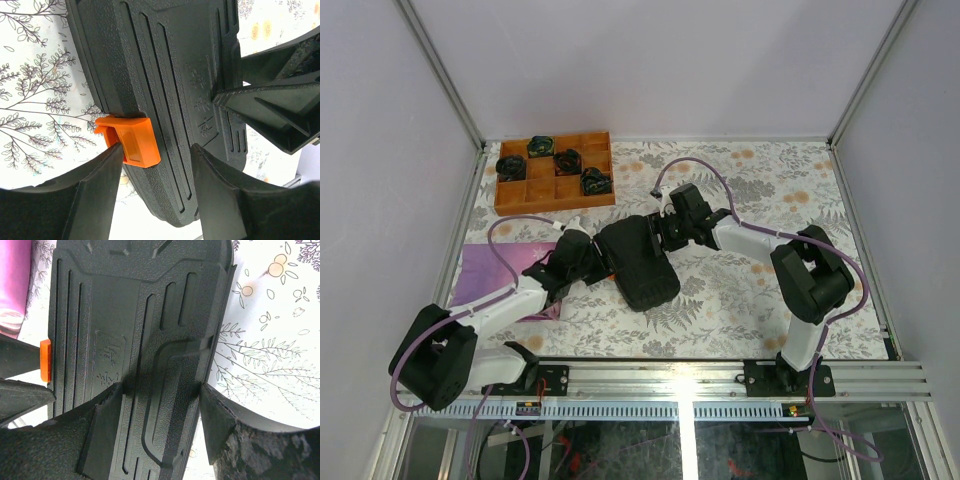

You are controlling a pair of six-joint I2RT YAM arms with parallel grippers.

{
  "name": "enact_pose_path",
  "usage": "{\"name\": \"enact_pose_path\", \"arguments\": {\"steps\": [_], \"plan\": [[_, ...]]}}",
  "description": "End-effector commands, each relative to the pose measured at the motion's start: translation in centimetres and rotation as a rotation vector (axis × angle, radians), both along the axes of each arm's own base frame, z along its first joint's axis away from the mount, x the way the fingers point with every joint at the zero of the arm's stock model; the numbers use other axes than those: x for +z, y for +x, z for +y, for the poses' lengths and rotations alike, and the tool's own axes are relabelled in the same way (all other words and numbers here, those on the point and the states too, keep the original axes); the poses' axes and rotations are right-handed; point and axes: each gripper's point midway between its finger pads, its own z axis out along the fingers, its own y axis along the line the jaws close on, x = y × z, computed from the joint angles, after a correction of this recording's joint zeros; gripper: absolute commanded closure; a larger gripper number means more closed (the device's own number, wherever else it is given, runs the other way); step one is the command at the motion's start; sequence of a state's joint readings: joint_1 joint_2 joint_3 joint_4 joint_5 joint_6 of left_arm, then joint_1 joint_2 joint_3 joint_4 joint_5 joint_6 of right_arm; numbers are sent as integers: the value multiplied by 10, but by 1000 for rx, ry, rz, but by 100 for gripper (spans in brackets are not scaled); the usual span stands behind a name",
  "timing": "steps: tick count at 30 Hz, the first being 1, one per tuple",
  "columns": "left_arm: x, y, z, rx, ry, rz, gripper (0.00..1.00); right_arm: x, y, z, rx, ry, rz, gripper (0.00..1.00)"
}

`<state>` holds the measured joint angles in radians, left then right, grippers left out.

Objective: Sort the tools into containers
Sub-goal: Close the storage box at the center of the board.

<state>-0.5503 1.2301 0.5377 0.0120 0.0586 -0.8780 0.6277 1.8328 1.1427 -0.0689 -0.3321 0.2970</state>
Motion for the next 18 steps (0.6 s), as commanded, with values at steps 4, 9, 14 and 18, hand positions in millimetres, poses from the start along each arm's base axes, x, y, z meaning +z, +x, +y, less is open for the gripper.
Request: {"name": "enact_pose_path", "arguments": {"steps": [4,9,14,18], "plan": [[12,9,-13,-7,-69,-77,43,-80,-73,-28,70,-204,268,38],[7,5,-7,10,-49,-58,39,-81,-72,-29,68,-207,267,38],[7,2,0,30,-29,-58,35,-81,-72,-29,68,-208,264,38],[5,0,5,43,-11,-52,32,-81,-72,-30,68,-211,263,38]]}}
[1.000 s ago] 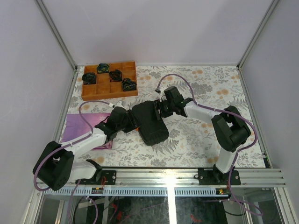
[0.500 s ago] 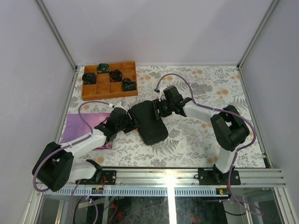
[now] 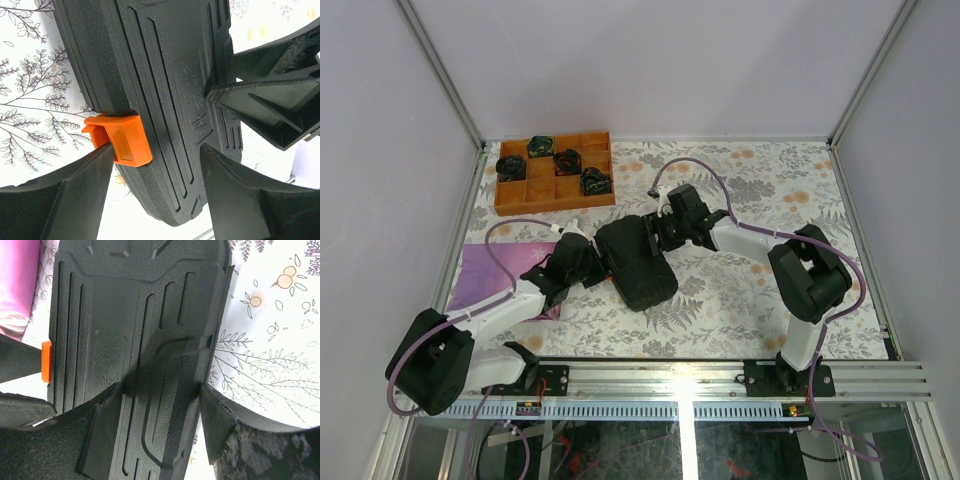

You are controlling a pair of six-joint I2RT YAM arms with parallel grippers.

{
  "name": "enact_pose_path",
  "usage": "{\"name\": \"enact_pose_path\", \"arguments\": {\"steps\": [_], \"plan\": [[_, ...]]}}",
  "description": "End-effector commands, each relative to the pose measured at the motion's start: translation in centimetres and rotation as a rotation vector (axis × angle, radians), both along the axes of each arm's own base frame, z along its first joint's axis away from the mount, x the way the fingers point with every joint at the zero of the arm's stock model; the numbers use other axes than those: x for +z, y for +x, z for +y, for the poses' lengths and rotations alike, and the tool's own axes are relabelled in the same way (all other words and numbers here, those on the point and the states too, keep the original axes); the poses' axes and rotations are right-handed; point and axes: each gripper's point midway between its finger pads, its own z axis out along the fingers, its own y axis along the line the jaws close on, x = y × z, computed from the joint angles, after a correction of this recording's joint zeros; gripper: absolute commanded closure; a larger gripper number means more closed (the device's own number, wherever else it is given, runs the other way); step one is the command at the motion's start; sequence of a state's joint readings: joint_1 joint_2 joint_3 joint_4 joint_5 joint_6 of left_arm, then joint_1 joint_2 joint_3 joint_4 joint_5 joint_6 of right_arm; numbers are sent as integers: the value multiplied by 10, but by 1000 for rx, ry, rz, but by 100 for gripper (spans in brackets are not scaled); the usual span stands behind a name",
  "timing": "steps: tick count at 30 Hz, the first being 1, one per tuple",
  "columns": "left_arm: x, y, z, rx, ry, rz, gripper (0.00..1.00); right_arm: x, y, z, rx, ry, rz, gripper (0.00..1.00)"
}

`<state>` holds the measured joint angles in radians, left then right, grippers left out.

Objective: Sort the tools into containers
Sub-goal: Close the storage box at the center of the board.

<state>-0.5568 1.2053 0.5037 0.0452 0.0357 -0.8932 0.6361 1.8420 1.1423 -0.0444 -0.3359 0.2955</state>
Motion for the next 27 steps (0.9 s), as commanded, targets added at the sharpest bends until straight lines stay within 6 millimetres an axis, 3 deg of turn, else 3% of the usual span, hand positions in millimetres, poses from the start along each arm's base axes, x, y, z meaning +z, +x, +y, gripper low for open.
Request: {"name": "enact_pose_path", "arguments": {"steps": [1,16,27], "plan": [[5,1,3,23,1,-29,31,-80,-72,-35,56,-224,272,38],[-10,-10,22,71,65,4,28,-81,-73,-36,54,-228,272,38],[-19,-12,20,62,38,1,28,-82,-74,-37,55,-231,275,38]]}}
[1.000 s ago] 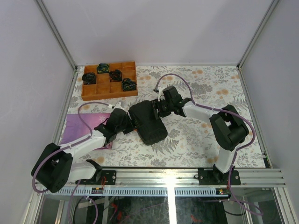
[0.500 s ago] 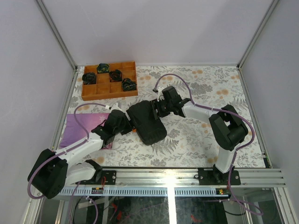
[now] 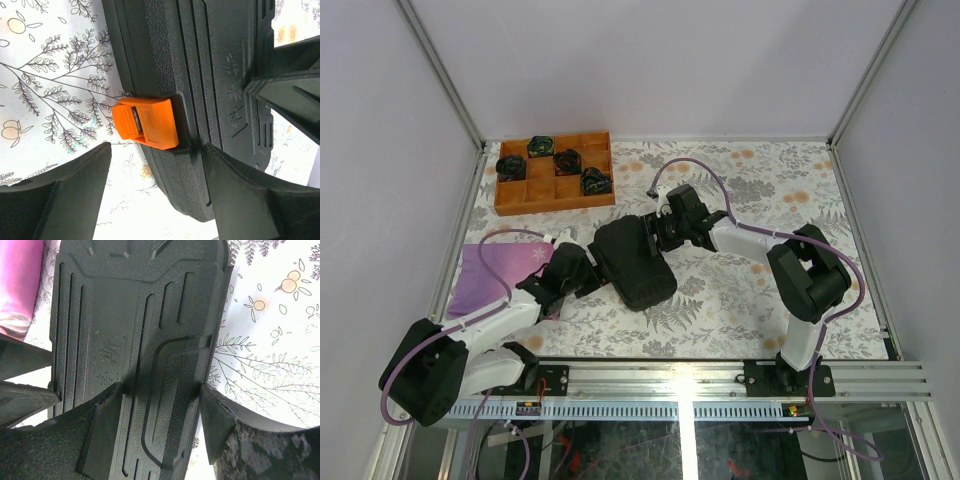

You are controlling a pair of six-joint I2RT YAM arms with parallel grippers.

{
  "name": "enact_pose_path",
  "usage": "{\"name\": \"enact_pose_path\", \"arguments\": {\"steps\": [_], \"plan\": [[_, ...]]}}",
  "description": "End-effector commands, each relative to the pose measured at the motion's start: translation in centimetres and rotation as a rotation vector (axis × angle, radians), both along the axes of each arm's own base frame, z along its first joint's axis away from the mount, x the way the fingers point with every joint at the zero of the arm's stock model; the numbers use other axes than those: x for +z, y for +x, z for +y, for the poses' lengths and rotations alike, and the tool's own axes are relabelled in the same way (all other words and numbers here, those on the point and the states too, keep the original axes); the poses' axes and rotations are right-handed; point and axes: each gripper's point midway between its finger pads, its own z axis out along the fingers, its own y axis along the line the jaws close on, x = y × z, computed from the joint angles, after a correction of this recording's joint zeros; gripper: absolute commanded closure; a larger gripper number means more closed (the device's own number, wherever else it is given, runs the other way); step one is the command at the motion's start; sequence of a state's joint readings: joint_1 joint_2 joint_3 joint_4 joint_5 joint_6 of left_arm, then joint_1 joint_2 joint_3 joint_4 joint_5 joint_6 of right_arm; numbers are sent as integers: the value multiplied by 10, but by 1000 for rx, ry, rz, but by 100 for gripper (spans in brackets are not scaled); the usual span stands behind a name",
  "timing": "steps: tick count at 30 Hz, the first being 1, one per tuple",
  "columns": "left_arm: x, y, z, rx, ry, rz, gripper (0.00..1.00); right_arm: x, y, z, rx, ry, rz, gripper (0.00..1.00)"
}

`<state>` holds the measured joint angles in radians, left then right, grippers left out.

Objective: Sort the tools into containers
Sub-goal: Close the storage box at the center of the board.

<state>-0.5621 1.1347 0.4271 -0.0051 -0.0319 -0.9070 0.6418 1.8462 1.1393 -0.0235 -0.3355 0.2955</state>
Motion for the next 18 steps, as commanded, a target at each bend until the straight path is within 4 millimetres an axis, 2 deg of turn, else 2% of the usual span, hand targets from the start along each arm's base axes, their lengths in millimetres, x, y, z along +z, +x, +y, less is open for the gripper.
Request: {"name": "enact_pose_path", "arguments": {"steps": [1,10,18], "plan": [[2,5,-4,3,-23,-35,28,-83,-75,-41,50,-241,286,38],[17,15,-7,6,-42,-84,28,-84,-74,-39,53,-239,289,38],[8,19,-11,0,-34,-61,29,-85,-75,-40,55,-243,290,38]]}}
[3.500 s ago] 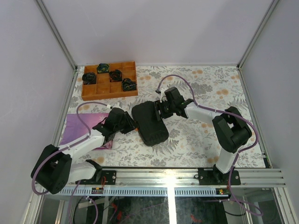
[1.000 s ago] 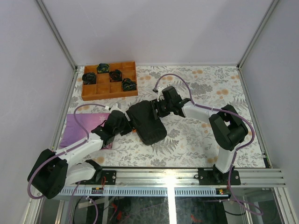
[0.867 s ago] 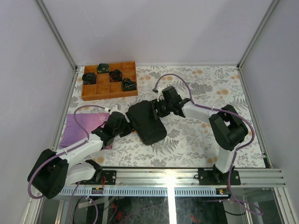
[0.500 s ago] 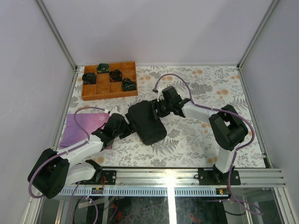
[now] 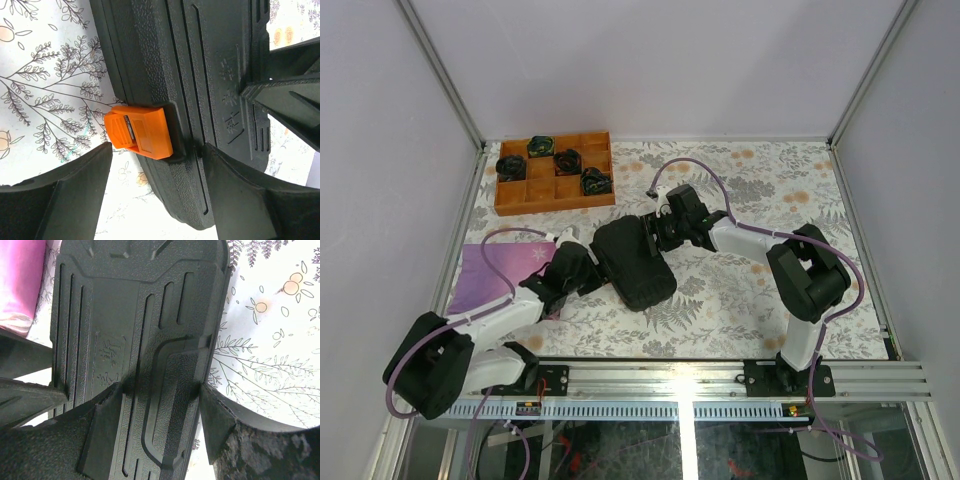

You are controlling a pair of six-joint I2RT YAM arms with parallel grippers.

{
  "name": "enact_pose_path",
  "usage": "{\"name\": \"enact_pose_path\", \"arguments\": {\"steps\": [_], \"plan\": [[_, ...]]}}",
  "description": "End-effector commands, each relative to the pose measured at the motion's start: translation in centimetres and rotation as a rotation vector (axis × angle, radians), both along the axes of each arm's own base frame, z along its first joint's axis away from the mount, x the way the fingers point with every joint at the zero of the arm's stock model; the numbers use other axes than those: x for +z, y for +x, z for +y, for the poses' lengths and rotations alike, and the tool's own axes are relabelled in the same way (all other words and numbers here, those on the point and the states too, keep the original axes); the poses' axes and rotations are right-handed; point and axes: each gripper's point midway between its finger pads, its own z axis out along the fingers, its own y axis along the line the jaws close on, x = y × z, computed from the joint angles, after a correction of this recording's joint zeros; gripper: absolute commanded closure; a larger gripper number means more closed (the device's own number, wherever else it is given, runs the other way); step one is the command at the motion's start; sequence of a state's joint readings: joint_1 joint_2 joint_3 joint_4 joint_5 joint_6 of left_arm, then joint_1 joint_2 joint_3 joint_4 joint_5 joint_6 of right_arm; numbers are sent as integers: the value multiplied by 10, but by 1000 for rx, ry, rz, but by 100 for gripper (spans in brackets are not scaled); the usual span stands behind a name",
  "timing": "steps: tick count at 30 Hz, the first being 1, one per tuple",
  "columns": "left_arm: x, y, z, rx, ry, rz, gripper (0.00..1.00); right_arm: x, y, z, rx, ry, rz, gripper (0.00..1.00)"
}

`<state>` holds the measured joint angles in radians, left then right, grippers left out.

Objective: Sort the tools into containers
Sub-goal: Close the storage box at the center of the board.

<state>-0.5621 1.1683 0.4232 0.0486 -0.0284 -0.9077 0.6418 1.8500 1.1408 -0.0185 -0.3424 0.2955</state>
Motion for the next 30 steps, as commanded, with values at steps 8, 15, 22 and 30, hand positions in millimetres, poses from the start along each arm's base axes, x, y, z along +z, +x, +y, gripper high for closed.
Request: {"name": "enact_pose_path", "arguments": {"steps": [8,15,22,30], "plan": [[3,17,-10,-4,-22,-41,31,-85,-76,-43,51,-252,290,38],[-10,12,-9,-5,-22,-13,31,-85,-76,-42,52,-249,290,38],[-25,8,-11,-13,-32,17,32,-85,-78,-42,55,-243,295,38],[-42,4,-8,-1,-11,65,32,-84,-79,-40,56,-233,301,38]]}}
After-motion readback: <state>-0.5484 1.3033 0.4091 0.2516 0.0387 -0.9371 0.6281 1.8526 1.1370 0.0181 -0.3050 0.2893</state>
